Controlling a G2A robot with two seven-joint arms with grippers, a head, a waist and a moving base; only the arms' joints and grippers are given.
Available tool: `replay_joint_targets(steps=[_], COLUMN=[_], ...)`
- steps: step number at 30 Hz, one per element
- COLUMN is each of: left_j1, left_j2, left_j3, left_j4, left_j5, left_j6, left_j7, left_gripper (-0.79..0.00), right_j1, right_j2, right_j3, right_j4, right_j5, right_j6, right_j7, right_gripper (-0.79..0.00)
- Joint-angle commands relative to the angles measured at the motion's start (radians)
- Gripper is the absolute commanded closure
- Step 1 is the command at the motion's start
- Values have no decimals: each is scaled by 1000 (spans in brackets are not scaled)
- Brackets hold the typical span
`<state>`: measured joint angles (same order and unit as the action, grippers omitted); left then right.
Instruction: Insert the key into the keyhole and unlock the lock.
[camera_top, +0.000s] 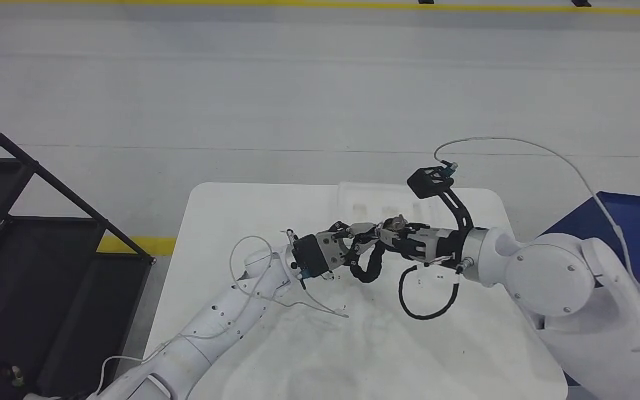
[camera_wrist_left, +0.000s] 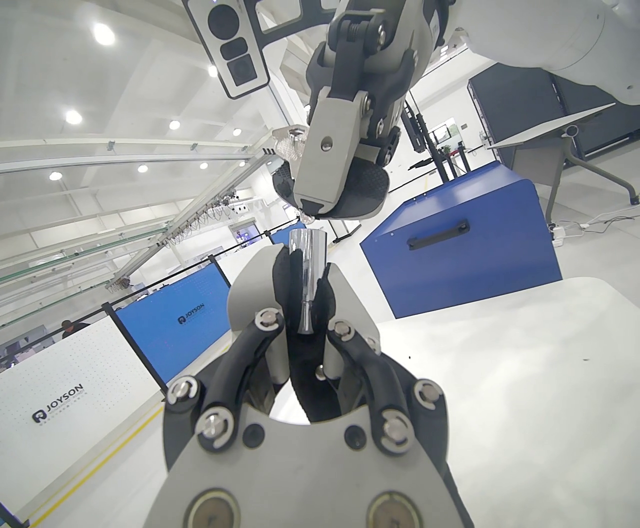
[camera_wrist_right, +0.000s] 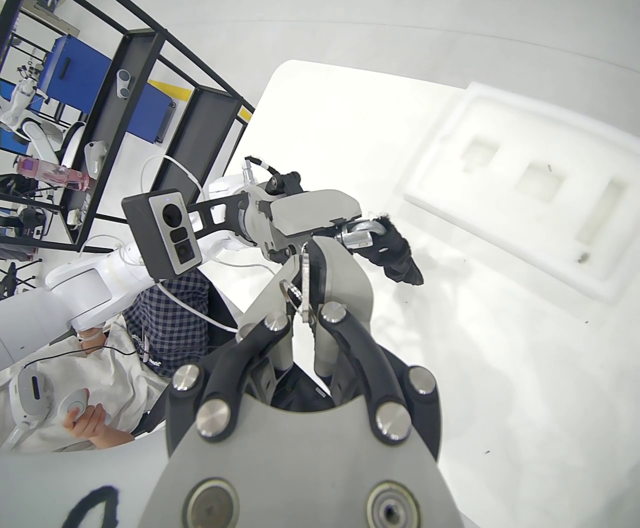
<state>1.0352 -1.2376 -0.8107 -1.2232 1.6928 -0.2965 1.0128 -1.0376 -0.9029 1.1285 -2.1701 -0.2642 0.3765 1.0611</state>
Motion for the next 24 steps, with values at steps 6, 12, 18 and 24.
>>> replay_joint_targets(steps=[6,12,18,24], left_j1=[2,4,5,4], left_j2=[-2,-3,-4,-6], left_j3=[-5,-10,-13,-14], left_j4=[0,-1,-2,-2], left_j5=[7,16,21,24], left_j6=[-5,-8,-16,-25], left_j7=[0,-2,-10,-14], left_gripper=[0,0,0,0], right_j1=[1,3,9,18], right_j2=[0,0,-3,-3], right_j3=[-2,-4,-11,-18], right_j4=[1,1,7,13], right_j5=[-24,-32,-31,-45], right_j6=[7,5,-4,2], right_j7=[7,15,20,35], right_gripper=[0,0,0,0])
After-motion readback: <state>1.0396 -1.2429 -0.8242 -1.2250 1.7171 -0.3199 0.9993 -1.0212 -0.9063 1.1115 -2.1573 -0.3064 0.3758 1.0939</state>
